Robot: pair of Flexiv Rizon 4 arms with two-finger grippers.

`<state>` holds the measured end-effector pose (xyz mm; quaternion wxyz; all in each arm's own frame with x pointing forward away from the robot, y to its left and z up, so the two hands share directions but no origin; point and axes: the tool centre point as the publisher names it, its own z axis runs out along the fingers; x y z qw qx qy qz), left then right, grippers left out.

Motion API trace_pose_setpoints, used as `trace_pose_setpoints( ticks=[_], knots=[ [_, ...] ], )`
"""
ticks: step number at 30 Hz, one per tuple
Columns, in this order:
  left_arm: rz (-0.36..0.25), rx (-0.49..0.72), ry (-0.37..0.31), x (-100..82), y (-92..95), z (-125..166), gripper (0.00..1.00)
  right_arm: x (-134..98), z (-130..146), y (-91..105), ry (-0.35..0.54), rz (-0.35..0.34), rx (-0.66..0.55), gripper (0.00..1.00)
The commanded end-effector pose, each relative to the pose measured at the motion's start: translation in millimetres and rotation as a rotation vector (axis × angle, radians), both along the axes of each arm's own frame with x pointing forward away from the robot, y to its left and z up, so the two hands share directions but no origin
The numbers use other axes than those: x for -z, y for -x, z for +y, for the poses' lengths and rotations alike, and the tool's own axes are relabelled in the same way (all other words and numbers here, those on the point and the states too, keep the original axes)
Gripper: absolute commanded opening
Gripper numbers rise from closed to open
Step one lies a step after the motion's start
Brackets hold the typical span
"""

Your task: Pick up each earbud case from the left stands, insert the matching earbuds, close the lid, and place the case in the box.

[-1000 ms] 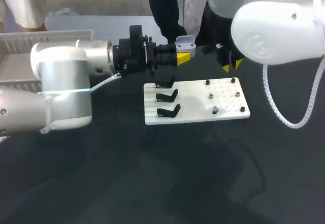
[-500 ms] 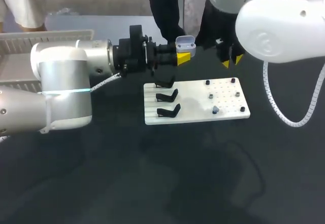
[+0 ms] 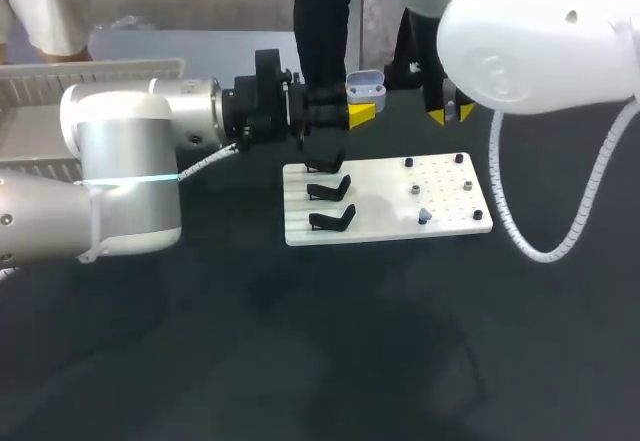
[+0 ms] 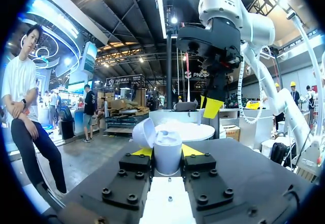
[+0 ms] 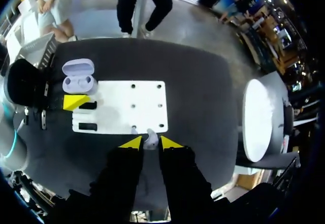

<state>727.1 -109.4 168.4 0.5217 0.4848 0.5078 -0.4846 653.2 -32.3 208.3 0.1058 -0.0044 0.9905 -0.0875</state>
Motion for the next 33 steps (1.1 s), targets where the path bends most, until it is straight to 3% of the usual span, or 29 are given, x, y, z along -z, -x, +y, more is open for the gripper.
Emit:
trace_pose_setpoints(
  ticks=[1,2,3,8,13,33],
  knots=[
    [-0.003,-0.008,0.002,0.4,2.0,0,0.00,-8,7,0.8,-0.079,-0.036,0.462,0.00],
    [-0.003,-0.008,0.002,0.4,2.0,0,0.00,-11,10,1.6,-0.122,-0.043,0.455,0.00],
    [-0.003,-0.008,0.002,0.4,2.0,0,0.00,-13,13,2.6,-0.117,-0.045,0.536,0.00],
    [-0.003,-0.008,0.002,0.4,2.0,0,0.00,-18,24,1.2,-0.142,-0.030,0.691,0.00],
    [-0.003,-0.008,0.002,0.4,2.0,0,0.00,-22,38,-0.9,-0.142,-0.034,0.754,0.00],
    [-0.003,-0.008,0.002,0.4,2.0,0,0.00,-47,84,-55.5,-0.178,-0.034,0.653,0.00]
  ],
)
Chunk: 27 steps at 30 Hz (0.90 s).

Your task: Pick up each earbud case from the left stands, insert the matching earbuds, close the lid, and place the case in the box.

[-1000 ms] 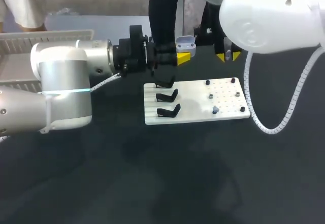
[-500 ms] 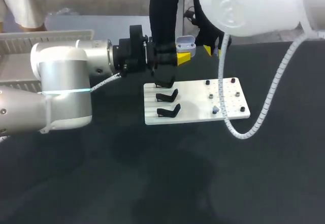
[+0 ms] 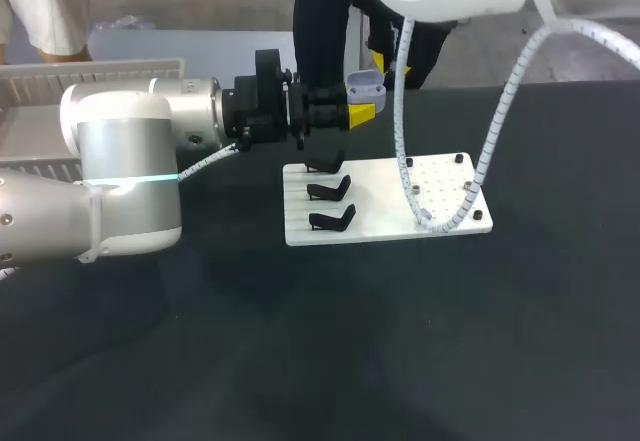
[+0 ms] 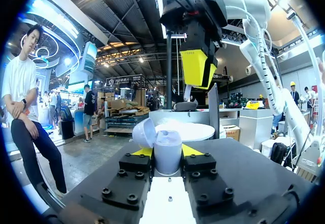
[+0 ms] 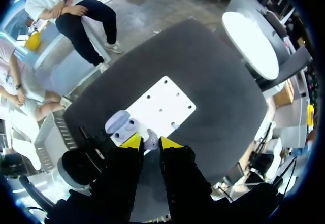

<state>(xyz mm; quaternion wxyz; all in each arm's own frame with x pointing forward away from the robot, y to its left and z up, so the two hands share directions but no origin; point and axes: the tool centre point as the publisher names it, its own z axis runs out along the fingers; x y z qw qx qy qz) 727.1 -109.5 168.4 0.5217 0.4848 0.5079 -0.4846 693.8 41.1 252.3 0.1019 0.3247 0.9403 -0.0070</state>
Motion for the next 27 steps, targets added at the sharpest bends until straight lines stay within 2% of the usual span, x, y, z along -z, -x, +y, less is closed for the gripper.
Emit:
trace_pose_setpoints(
  ticks=[1,9,21,27],
  knots=[
    [-0.003,-0.008,0.002,0.4,1.9,0,0.00,-3,13,-17.6,0.031,0.043,-0.005,0.00],
    [-0.003,-0.008,0.002,0.4,1.9,0,0.00,3,26,-27.9,0.034,0.055,-0.024,0.00],
    [-0.003,-0.008,0.002,0.4,1.9,0,0.00,24,26,-21.7,0.060,0.107,-0.021,0.00],
    [-0.003,-0.008,0.002,0.4,1.9,0,0.00,28,26,-21.4,0.093,0.110,-0.008,0.00]
  ],
)
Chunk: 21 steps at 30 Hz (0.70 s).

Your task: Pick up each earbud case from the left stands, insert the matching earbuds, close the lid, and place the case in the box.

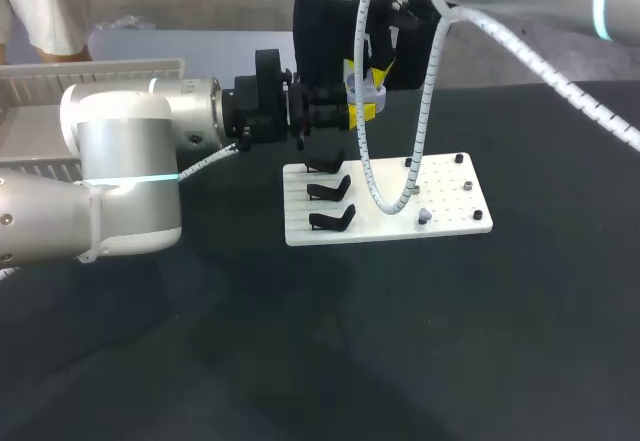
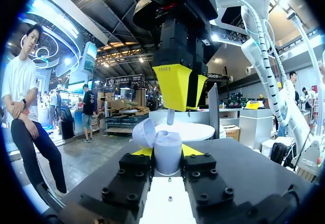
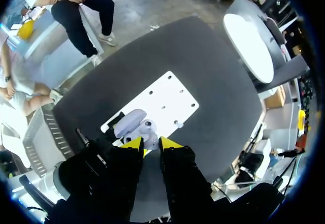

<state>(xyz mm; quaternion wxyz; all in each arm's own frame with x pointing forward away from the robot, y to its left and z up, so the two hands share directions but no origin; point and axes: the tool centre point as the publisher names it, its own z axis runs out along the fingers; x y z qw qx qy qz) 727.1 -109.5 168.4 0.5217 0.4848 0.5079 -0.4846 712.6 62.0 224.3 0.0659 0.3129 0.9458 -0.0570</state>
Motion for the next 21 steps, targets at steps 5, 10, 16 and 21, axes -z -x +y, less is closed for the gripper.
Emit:
trace_pose_setpoints(
  ticks=[5,10,16,21],
  knots=[
    [-0.003,-0.008,0.002,0.4,1.9,-0.2,0.00,0.7,3.7,-3.5,0.029,0.007,0.011,0.00],
    [-0.003,-0.008,0.002,0.4,1.9,-0.2,0.00,1.1,2.1,-3.7,0.034,0.005,0.019,0.00],
    [-0.003,-0.008,0.002,0.4,1.9,-0.2,0.00,1.9,-1.5,-3.4,0.041,0.004,0.030,0.00],
    [-0.003,-0.008,0.002,0.4,1.9,-0.2,0.00,4.1,-4.9,-4.5,0.040,0.009,0.039,0.00]
  ],
)
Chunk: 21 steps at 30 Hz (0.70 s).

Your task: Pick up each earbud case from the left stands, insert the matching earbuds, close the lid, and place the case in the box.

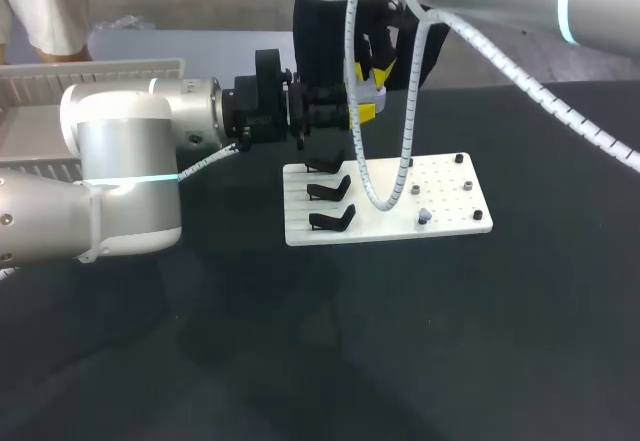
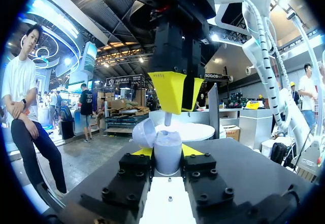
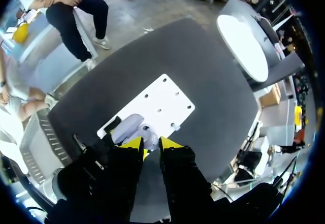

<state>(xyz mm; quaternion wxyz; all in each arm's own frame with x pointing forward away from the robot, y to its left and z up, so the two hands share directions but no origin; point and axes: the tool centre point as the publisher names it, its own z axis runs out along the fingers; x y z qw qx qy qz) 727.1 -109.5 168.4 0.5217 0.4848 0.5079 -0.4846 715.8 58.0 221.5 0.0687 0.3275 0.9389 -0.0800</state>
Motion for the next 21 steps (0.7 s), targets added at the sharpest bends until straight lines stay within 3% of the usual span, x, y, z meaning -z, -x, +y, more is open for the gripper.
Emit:
trace_pose_setpoints(
  ticks=[1,21],
  knots=[
    [-0.003,-0.008,0.002,0.5,1.9,-0.2,0.00,1.2,-0.9,-1.4,-0.004,0.002,0.005,0.00],
    [-0.003,-0.008,0.002,0.5,1.9,-0.2,0.00,3.6,4.5,-3.2,-0.023,0.002,-0.005,0.00]
  ],
)
